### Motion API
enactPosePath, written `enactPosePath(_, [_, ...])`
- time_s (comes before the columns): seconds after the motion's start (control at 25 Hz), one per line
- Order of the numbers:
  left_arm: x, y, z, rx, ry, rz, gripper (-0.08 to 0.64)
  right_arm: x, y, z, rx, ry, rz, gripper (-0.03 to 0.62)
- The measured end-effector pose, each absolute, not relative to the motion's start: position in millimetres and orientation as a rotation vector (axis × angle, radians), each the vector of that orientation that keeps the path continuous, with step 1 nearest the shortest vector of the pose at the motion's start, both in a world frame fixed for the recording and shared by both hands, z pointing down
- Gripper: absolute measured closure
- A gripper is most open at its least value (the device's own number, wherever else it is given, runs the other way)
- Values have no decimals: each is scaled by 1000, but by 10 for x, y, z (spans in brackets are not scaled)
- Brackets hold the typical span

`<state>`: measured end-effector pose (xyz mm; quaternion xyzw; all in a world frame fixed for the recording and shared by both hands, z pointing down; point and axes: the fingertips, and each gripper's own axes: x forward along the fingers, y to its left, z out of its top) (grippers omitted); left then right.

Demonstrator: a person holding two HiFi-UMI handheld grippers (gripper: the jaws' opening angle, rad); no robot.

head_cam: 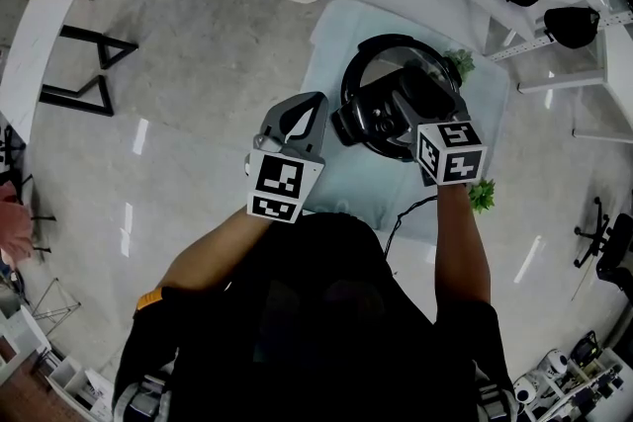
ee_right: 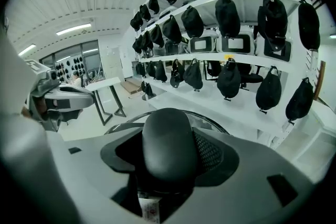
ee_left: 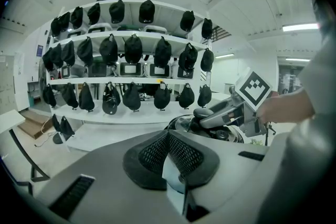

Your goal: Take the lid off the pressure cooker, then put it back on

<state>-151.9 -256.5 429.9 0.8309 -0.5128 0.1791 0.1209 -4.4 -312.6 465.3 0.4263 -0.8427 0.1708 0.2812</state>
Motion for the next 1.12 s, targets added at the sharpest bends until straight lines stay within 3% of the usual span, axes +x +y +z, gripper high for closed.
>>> enactPosePath(1.12, [-1407, -2434, 4280, 2483, -1429, 510, 552, -53, -3124, 4624, 1118, -2292, 256, 295])
